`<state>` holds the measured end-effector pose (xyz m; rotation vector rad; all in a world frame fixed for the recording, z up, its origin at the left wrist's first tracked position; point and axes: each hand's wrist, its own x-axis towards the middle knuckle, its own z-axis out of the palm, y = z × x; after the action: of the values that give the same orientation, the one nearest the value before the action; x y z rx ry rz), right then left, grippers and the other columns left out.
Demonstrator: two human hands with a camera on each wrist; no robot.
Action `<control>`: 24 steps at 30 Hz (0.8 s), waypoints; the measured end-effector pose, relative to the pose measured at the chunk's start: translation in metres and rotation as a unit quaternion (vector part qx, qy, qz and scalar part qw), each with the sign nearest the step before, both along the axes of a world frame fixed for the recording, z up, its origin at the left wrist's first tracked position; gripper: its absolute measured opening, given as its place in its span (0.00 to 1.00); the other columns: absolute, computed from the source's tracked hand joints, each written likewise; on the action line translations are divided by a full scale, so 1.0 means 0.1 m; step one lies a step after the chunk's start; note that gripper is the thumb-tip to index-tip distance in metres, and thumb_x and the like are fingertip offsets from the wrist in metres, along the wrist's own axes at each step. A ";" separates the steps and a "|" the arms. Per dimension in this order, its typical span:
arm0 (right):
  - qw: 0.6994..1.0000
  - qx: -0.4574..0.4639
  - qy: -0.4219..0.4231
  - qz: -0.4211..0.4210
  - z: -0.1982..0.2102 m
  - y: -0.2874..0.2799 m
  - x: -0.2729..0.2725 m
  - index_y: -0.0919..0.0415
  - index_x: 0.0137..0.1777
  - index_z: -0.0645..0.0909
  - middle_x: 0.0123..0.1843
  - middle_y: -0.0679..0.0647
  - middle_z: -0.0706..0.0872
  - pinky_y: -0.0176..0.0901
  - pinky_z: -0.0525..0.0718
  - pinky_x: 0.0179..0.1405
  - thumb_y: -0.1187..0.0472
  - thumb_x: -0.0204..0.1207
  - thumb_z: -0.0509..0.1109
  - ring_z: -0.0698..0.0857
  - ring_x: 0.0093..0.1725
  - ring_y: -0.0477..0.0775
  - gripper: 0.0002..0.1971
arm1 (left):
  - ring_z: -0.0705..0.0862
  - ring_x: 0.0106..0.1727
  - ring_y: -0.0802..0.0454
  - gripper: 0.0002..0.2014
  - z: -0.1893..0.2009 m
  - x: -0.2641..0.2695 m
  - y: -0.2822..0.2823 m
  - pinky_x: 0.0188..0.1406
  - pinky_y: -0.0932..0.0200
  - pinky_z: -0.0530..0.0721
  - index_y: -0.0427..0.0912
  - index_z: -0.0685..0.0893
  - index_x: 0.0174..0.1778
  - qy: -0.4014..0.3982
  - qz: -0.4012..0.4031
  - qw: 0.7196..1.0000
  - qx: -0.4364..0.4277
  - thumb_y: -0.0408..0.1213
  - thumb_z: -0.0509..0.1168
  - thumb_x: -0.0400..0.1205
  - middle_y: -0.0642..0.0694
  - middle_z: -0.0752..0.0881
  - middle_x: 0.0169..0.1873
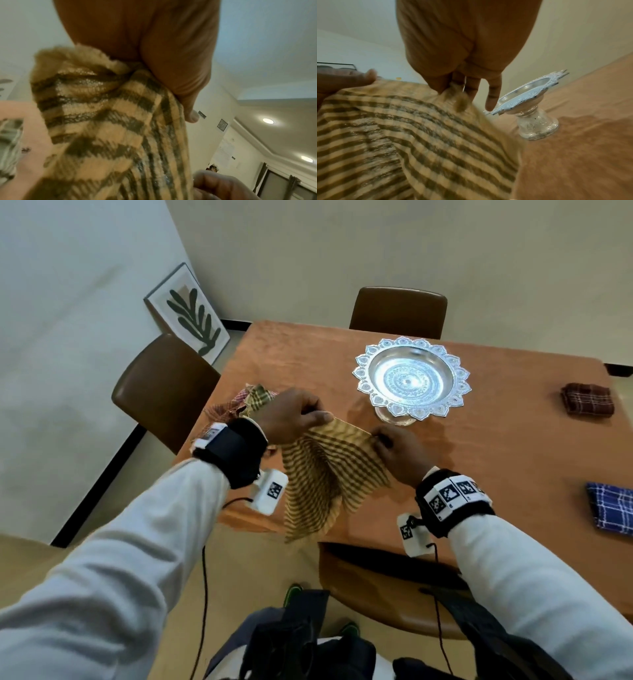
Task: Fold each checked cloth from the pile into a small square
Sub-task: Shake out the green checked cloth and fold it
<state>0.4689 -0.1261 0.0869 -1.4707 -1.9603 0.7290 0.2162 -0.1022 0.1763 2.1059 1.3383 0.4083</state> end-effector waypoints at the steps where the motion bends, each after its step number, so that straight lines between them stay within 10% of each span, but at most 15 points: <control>1: 1.000 0.002 -0.001 -0.016 -0.04 0.00 0.05 0.63 0.45 0.85 0.37 0.59 0.88 0.60 0.83 0.41 0.63 0.77 0.68 0.84 0.37 0.61 0.06 | 0.81 0.33 0.54 0.11 0.05 -0.12 0.06 0.34 0.58 0.76 0.40 0.87 0.40 0.018 -0.001 1.000 0.006 0.43 0.70 0.82 0.47 0.86 0.31; 6: 0.995 -0.021 -0.035 -0.087 0.15 -0.02 0.12 0.67 0.45 0.81 0.37 0.62 0.83 0.46 0.65 0.35 0.63 0.80 0.70 0.76 0.36 0.56 0.07 | 0.85 0.36 0.56 0.05 0.15 -0.64 0.31 0.39 0.58 0.81 0.46 0.89 0.40 0.096 -0.041 0.994 -0.019 0.42 0.76 0.77 0.52 0.88 0.34; 10: 0.987 -0.071 -0.142 -0.041 0.42 0.04 0.20 0.56 0.47 0.82 0.39 0.53 0.83 0.47 0.76 0.40 0.53 0.77 0.74 0.81 0.40 0.56 0.07 | 0.85 0.51 0.43 0.08 0.06 -0.92 0.61 0.53 0.50 0.83 0.43 0.88 0.55 0.274 -0.048 0.960 0.042 0.36 0.66 0.83 0.43 0.89 0.51; 14: 0.970 -0.061 -0.227 -0.059 0.70 0.32 0.36 0.50 0.44 0.82 0.47 0.53 0.85 0.49 0.80 0.46 0.55 0.79 0.68 0.84 0.47 0.60 0.03 | 0.84 0.54 0.35 0.11 0.22 -0.97 0.81 0.45 0.51 0.81 0.43 0.85 0.58 0.322 0.025 0.941 0.104 0.33 0.61 0.84 0.37 0.86 0.55; 19: 0.969 0.127 -0.160 -0.137 1.17 0.62 0.55 0.62 0.49 0.90 0.47 0.62 0.86 0.48 0.80 0.45 0.60 0.75 0.70 0.85 0.45 0.65 0.09 | 0.87 0.51 0.36 0.12 0.69 -0.91 0.86 0.50 0.46 0.85 0.43 0.86 0.52 0.160 0.146 0.956 0.197 0.29 0.63 0.76 0.38 0.89 0.46; 24: 0.975 0.162 -0.113 -0.105 1.30 0.22 0.69 0.66 0.53 0.90 0.49 0.64 0.85 0.54 0.86 0.39 0.77 0.71 0.68 0.86 0.42 0.63 0.14 | 0.91 0.31 0.48 0.08 0.93 -0.85 0.28 0.29 0.61 0.88 0.46 0.85 0.42 0.005 0.155 0.982 0.111 0.28 0.65 0.81 0.37 0.91 0.36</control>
<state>0.5377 -0.1046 0.2174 -1.5762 -1.9337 0.1450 0.1311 -0.0742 0.2698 2.0760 1.7028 0.7042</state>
